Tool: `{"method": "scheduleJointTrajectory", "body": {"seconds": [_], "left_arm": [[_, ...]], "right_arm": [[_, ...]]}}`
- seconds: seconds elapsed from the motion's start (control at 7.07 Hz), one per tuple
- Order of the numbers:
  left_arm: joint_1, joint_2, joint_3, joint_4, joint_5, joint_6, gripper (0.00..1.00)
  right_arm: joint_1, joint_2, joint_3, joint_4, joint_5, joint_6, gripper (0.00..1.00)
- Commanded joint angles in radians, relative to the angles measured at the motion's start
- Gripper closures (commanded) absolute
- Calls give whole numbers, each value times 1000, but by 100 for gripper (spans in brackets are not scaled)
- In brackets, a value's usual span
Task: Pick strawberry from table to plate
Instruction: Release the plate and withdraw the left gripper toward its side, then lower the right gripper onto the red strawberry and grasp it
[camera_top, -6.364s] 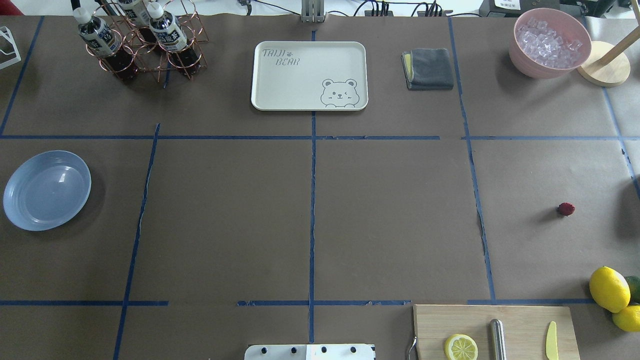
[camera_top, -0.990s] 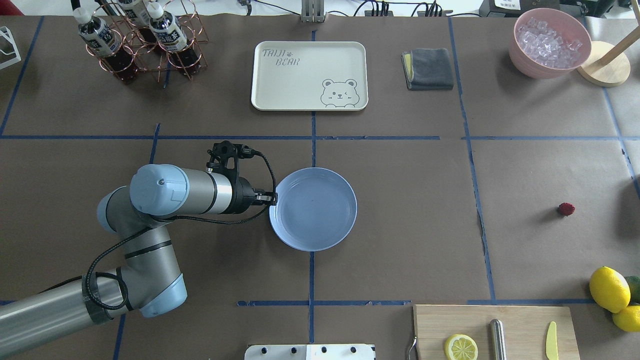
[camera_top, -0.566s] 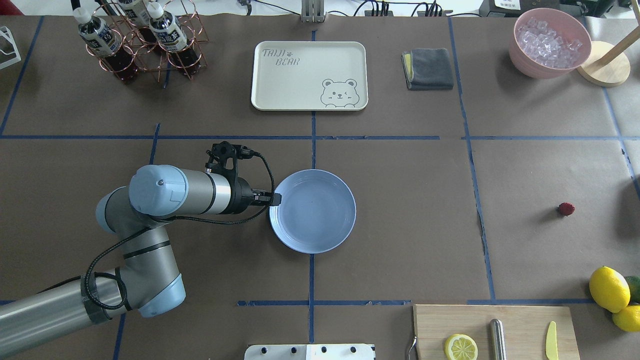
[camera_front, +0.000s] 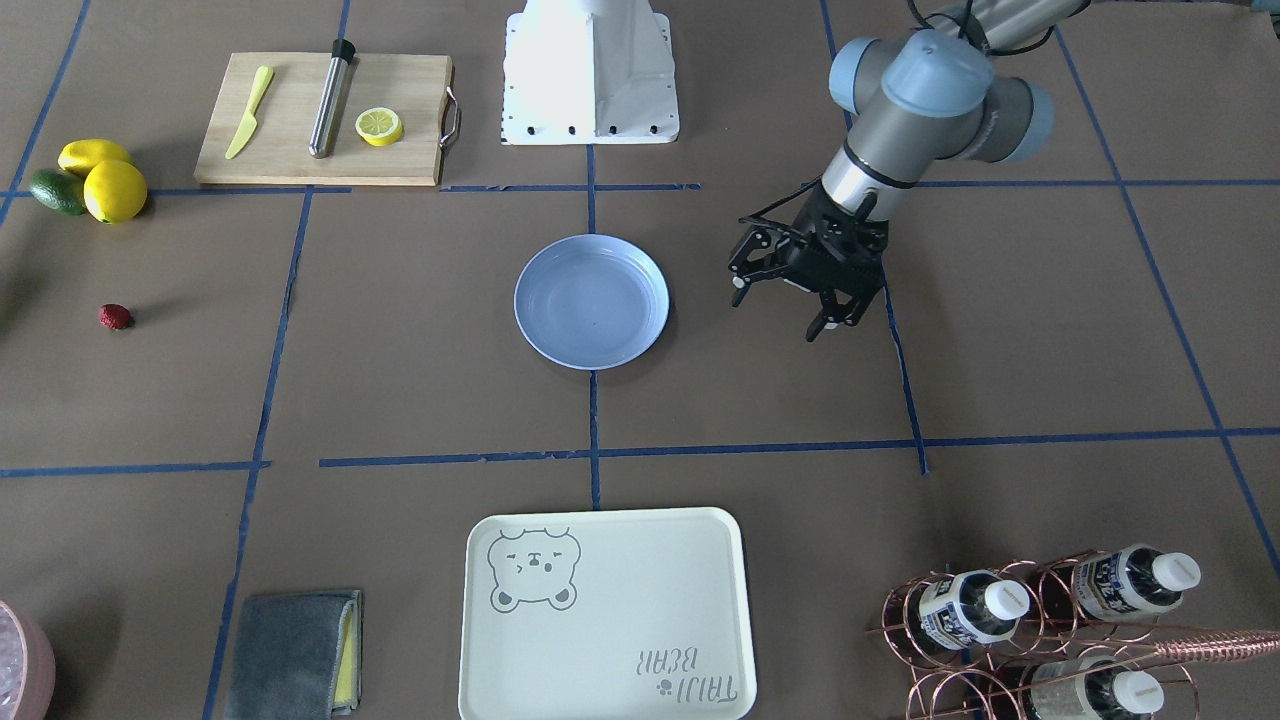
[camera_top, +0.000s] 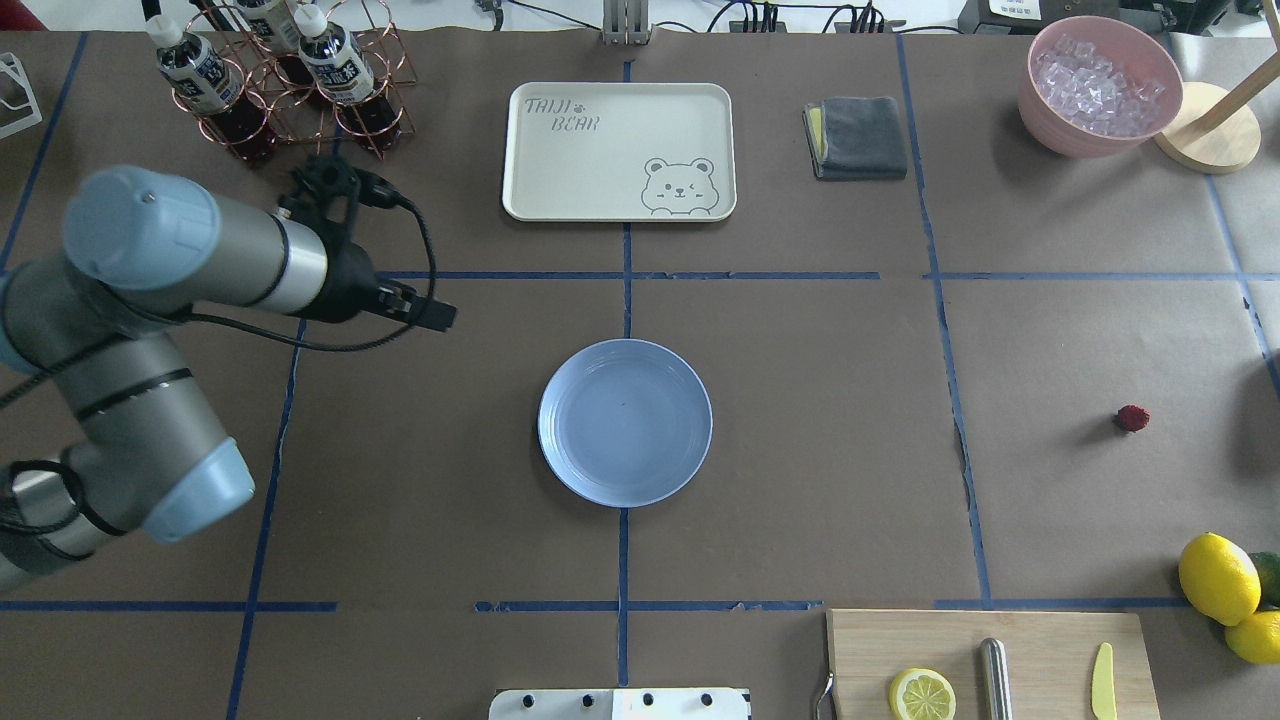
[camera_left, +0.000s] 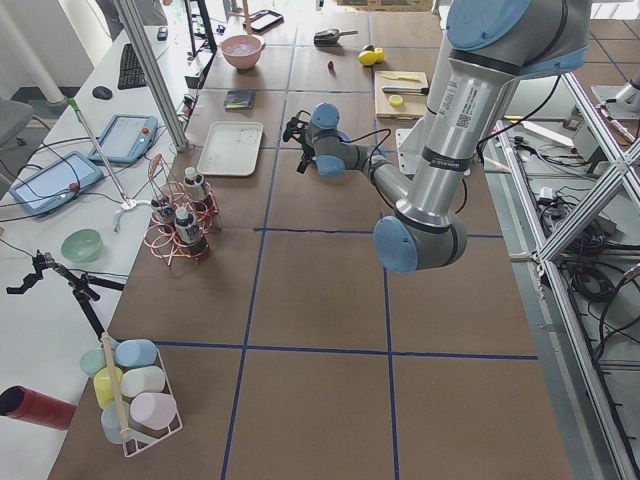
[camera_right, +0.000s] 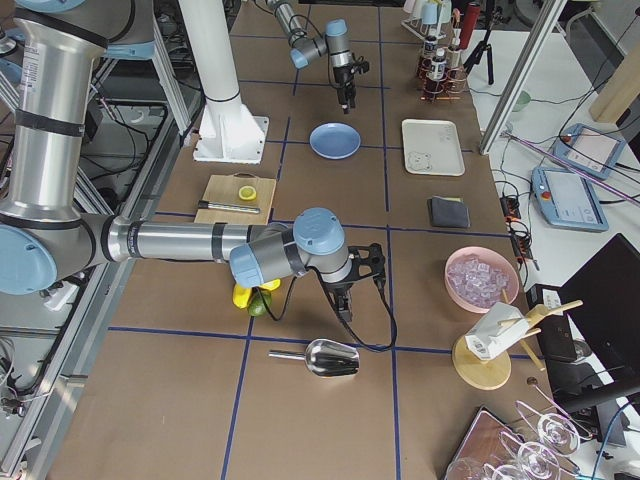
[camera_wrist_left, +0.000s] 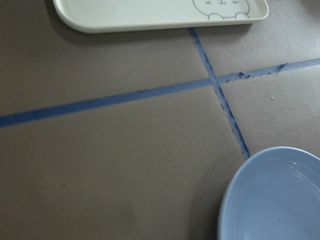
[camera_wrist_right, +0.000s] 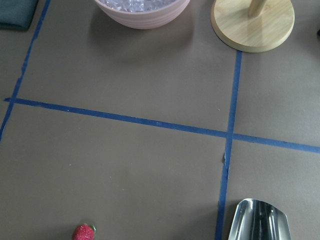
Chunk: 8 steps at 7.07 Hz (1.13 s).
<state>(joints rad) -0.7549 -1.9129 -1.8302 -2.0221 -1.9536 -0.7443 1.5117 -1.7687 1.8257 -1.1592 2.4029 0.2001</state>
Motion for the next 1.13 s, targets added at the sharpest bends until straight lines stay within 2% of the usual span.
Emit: {"method": "scheduleJointTrajectory", "body": {"seconds": [0.0, 0.28, 0.42, 0.57, 0.71, 0.85, 0.99], "left_arm": [[-346, 136, -48, 205, -239, 347, 0], [-571, 155, 49, 462, -257, 574, 0], [-677, 163, 108, 506, -260, 815, 0], [-748, 229, 162, 529, -287, 895, 0], [-812, 289, 186, 525, -364, 895, 0], [-820, 319, 163, 530, -376, 893, 0], [-816, 322, 175, 522, -386, 893, 0]], "right_arm": [[-50, 28, 52, 12, 62, 51, 0], [-120, 23, 95, 12, 62, 116, 0], [-157, 25, 118, 10, 52, 152, 0], [-239, 28, 165, 10, -2, 265, 0], [-384, 28, 220, 12, -166, 407, 0], [-466, 28, 219, 21, -223, 459, 0], [-511, 6, 196, 76, -231, 490, 0]]}}
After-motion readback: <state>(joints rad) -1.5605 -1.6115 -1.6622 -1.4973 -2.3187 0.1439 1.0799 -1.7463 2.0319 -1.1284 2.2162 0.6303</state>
